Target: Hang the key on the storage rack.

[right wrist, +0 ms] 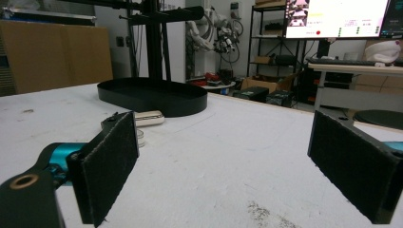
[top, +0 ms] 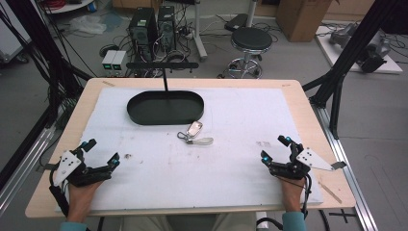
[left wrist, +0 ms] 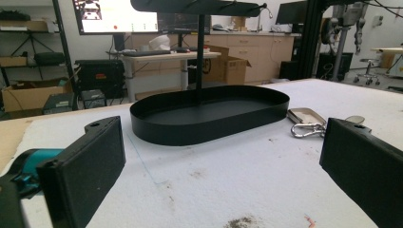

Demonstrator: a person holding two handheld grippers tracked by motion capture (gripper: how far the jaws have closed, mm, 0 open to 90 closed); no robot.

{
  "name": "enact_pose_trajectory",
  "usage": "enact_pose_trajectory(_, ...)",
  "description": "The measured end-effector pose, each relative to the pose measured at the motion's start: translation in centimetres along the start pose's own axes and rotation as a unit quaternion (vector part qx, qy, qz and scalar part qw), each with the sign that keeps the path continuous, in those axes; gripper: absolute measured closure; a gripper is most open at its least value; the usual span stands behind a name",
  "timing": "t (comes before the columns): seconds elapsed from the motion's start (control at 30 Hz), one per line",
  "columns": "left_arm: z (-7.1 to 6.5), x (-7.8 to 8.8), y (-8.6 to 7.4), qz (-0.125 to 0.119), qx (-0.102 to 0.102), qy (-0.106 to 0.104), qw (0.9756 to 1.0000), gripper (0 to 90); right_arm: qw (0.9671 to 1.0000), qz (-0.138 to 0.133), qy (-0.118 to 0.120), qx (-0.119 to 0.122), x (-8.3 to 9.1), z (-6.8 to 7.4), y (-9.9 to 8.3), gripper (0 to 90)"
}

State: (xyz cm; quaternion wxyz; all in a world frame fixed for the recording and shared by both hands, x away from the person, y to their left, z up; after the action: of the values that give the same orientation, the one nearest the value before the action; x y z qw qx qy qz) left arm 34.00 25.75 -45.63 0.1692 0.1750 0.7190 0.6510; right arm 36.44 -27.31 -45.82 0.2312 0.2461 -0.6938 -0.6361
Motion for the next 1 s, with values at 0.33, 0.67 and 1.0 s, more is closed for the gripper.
enact_pose_trajectory(0.33,0.0,0.0,0.0,0.005,0.001,-0.001,1.0,1.7,1.0,0.002,-0.001,0.0,0.1,0.2,0.0,9.2)
enact_pose_trajectory(0.67,0.0,0.0,0.0,0.002,0.006,-0.005,1.0,1.8,1.0,-0.001,-0.002,0.003,0.0,0.0,0.0,9.2)
enact_pose_trajectory(1.0,-0.6,-0.7,0.9,0.037,0.011,-0.057,0.9976,1.8,1.0,-0.001,-0.004,0.003,0.0,0.0,0.0,9.2)
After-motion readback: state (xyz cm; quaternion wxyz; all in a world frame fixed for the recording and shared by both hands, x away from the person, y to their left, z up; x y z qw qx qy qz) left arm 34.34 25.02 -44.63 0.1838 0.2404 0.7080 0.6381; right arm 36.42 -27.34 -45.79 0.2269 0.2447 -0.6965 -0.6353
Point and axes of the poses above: each handheld gripper's, and its own axes: x roughly backward along the jaws, y roughly out of its top, z roughly to its left, the point moved 9 cm from there along -x, roughly forward along the jaws, and after that the axes turned 5 degrees about x, right-handed, at the moved point
